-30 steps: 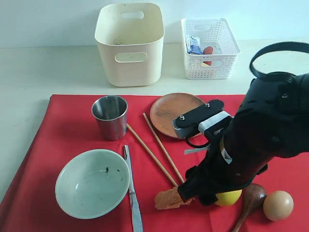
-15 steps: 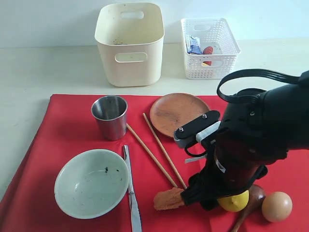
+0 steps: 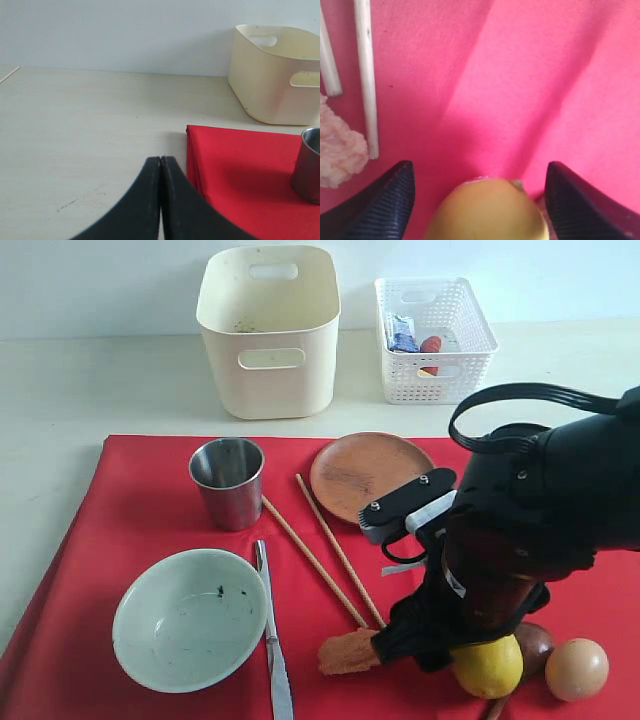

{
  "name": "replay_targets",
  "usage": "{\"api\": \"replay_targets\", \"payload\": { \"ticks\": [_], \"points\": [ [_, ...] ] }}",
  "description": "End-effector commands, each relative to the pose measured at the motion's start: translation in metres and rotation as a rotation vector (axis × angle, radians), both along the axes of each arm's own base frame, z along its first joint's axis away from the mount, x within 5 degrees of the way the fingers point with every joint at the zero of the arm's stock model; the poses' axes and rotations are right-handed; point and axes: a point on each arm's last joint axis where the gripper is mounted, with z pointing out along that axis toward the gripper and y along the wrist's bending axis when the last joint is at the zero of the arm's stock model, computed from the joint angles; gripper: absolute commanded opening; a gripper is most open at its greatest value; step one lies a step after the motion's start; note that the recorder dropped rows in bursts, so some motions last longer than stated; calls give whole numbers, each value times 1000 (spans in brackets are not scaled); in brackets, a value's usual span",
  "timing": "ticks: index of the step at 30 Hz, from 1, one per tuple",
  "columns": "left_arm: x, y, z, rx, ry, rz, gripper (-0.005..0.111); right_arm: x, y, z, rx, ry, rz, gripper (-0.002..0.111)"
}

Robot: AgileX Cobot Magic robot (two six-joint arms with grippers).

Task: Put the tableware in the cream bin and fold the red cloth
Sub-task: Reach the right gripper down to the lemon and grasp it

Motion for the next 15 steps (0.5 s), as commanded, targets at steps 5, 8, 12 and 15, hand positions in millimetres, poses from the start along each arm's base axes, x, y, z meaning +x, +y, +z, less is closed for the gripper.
{"api": "replay_targets", "payload": {
  "ticks": [5, 8, 12, 15],
  "points": [
    [0, 0, 0, -1, 0, -7, 1, -1, -3, 21, -17, -5, -34, 69],
    [0, 0, 0, -1, 0, -7, 1, -3, -7, 34, -2, -24, -40, 69],
    [0, 0, 0, -1, 0, -7, 1, -8, -11, 43, 10, -21, -62, 69],
    [0, 0, 0, -1, 0, -7, 1, -14, -12, 37, 51, 5, -87, 69]
  ]
}}
